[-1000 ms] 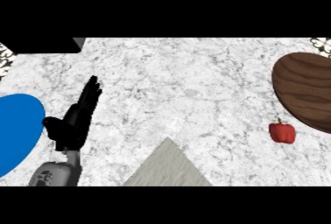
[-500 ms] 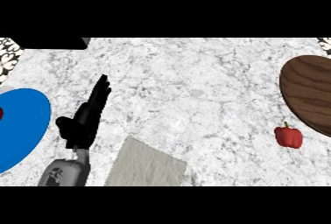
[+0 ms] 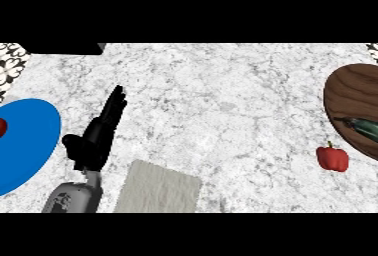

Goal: Pick the eggplant from the placemat and place it in the bowl

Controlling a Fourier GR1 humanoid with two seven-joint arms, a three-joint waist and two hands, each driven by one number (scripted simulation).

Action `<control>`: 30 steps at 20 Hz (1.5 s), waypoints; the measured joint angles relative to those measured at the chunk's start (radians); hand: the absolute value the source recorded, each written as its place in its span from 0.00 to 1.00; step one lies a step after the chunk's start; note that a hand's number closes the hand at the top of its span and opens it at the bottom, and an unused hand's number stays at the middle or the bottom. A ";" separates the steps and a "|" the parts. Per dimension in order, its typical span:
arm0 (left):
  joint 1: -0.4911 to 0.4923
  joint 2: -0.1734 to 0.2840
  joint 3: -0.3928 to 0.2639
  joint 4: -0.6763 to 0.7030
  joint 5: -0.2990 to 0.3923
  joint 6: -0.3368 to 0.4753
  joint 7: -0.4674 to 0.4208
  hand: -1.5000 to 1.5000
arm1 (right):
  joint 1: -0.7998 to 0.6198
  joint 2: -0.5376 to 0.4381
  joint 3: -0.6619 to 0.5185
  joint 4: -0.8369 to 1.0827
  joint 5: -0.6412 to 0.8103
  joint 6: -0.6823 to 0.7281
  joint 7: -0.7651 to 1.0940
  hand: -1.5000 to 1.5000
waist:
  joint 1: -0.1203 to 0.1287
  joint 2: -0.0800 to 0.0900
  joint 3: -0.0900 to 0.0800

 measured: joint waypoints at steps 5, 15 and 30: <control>-0.008 0.000 0.009 0.014 0.004 -0.013 -0.008 0.50 | -0.160 0.036 0.056 0.294 0.127 -0.054 -0.122 1.00 | 0.004 0.003 0.000; -0.035 -0.013 0.013 0.036 -0.009 -0.006 -0.012 0.50 | -0.322 0.069 0.124 0.749 0.231 0.068 -0.333 0.00 | 0.011 0.007 0.002; -0.015 -0.007 0.020 -0.005 -0.005 -0.017 0.022 0.50 | -0.488 0.026 -0.030 1.006 0.061 0.217 -0.400 0.00 | -0.001 0.002 0.002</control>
